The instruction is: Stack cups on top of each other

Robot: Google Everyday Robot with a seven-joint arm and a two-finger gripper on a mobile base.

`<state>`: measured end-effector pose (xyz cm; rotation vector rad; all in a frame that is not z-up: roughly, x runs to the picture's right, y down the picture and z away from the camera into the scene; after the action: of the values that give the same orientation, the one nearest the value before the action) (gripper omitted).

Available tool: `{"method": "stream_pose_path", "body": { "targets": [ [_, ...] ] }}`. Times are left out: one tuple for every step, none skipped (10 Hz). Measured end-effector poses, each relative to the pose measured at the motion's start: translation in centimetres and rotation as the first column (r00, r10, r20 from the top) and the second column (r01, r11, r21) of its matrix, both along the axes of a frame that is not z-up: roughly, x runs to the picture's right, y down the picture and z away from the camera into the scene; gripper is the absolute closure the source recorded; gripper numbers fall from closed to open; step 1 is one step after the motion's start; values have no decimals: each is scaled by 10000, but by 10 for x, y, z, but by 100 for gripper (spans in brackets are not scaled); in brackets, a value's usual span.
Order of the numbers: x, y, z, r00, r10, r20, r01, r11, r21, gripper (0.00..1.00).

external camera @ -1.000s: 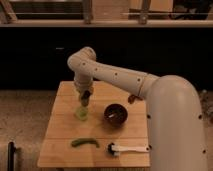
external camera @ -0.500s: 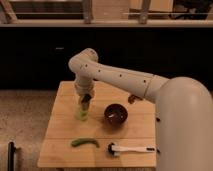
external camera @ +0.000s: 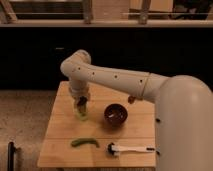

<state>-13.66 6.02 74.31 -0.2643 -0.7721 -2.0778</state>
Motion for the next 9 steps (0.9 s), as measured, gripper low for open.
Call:
{"method": "stream_pose_path", "body": {
  "targets": [
    [-6, 2, -1, 9999, -39, -94, 39, 10000, 56, 100],
    [-13, 4, 0, 9998, -86, -158, 88, 9999, 119, 100],
    [-15, 5, 2, 9996, -101, -275, 104, 9999, 119, 100],
    [-16, 6, 5, 9993, -88, -350, 92, 9999, 106, 100],
    [-18, 8, 7, 9992, -77, -401, 80, 9999, 78, 100],
    [-20, 9, 10, 9989, -56, -472, 58, 10000, 41, 100],
    [-20, 9, 12, 9985, -16, -553, 16, 10000, 2, 100],
    [-19, 9, 14, 9979, 42, -646, -43, 10000, -15, 100],
    [-18, 10, 16, 9974, 81, -722, -85, 10000, -50, 100]
  ]
}}
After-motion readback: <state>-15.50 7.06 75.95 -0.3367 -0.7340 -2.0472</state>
